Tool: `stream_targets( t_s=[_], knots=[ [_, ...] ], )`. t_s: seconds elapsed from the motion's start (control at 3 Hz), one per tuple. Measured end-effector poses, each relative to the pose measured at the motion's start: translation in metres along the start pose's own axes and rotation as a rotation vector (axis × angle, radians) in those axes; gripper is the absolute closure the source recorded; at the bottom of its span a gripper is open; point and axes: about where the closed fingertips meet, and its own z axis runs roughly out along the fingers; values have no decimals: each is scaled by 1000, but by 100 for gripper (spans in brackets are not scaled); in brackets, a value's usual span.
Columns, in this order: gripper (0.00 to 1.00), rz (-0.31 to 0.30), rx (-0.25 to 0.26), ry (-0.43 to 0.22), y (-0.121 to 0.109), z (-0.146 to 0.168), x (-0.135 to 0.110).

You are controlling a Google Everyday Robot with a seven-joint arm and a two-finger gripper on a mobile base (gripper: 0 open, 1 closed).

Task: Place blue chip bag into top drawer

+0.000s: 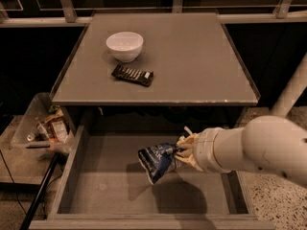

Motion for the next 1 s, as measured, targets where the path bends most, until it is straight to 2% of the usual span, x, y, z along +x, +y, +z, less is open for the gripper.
stream_targets(
  t_s=[0.33,0.67,1.0],
  knots=[
    [100,68,4,22,2,43,17],
    [100,161,-24,35,11,73,39],
    [100,163,-24,34,11,73,37]
  ],
)
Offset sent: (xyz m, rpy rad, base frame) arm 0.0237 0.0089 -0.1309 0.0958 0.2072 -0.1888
